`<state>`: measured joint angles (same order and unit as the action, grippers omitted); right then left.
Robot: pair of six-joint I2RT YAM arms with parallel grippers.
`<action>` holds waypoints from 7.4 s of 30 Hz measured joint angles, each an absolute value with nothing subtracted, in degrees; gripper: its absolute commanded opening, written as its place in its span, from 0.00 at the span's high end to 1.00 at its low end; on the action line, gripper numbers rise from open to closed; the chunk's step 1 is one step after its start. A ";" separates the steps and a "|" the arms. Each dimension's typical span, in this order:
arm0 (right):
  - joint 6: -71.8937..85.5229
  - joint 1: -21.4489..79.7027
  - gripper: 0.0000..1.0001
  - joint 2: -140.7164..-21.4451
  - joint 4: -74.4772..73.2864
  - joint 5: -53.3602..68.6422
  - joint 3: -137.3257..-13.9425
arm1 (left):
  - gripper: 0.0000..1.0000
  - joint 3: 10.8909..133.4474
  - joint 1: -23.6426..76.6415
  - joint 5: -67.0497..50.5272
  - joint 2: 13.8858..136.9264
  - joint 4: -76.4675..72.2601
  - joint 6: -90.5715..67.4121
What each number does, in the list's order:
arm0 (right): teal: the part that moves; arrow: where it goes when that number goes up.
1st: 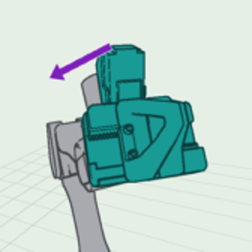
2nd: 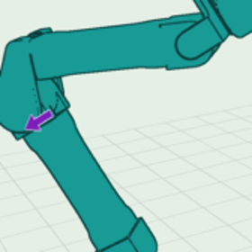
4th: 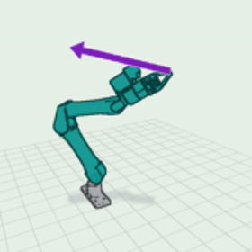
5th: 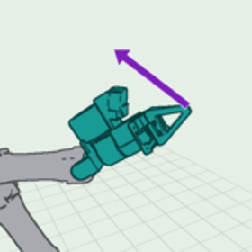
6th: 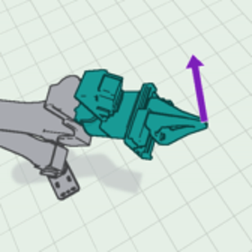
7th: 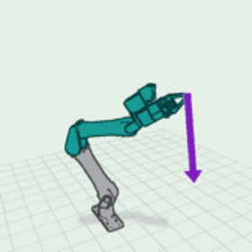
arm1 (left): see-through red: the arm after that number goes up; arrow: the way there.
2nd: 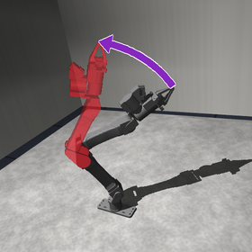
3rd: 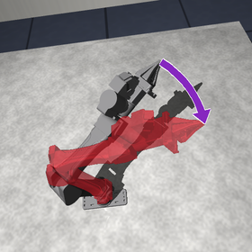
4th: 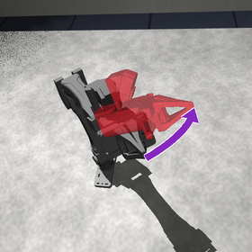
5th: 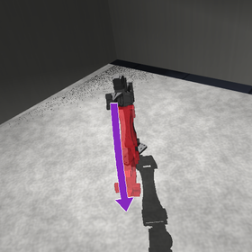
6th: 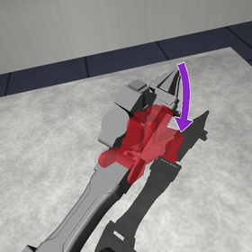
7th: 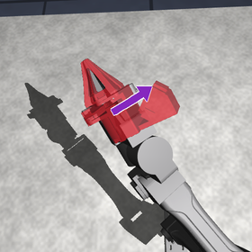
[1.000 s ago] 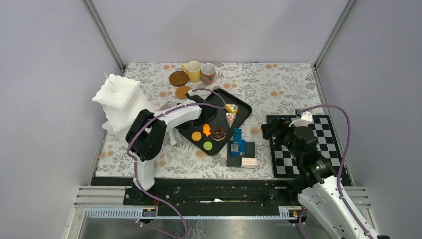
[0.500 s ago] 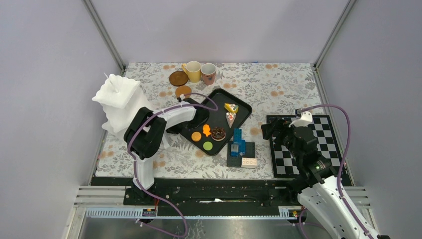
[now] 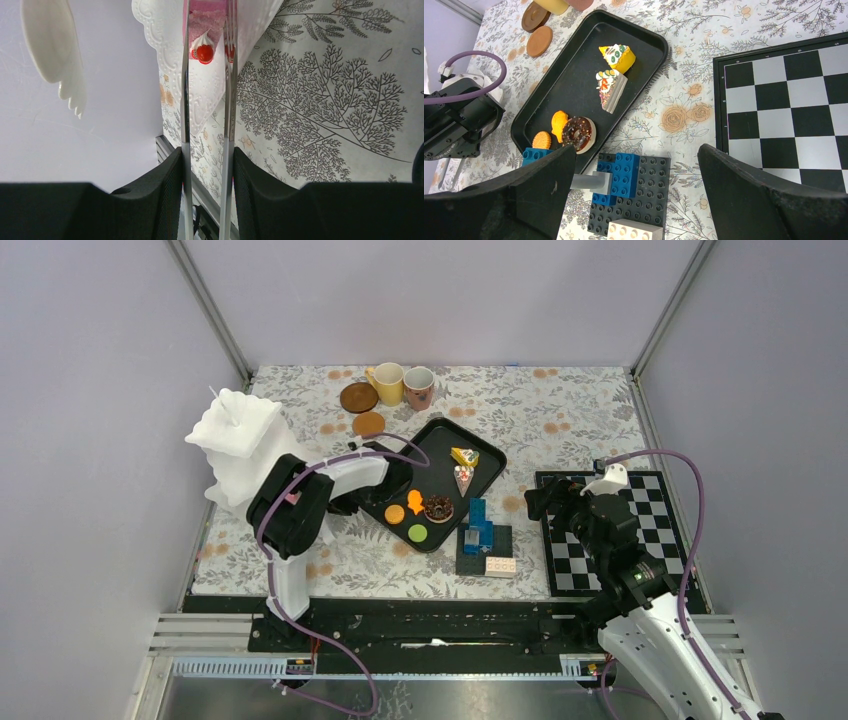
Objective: Serve the afternoon tea
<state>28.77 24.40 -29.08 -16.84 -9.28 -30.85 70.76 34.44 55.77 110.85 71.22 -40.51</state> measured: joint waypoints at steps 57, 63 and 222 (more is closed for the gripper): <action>29.54 24.40 0.02 -29.61 -16.86 -8.84 -30.85 | 0.47 79.24 36.56 -8.93 83.59 51.48 -27.18; 29.98 24.40 0.02 -28.84 -16.88 -8.84 -30.85 | 0.47 73.65 36.71 -16.12 83.59 50.54 -26.96; 30.24 24.40 0.02 -28.88 -16.86 -8.88 -29.91 | 0.38 67.13 13.08 39.16 75.59 40.58 -34.26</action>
<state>30.24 24.40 -28.88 -16.86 -8.88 -29.91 67.13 13.08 39.16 75.59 40.58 -34.26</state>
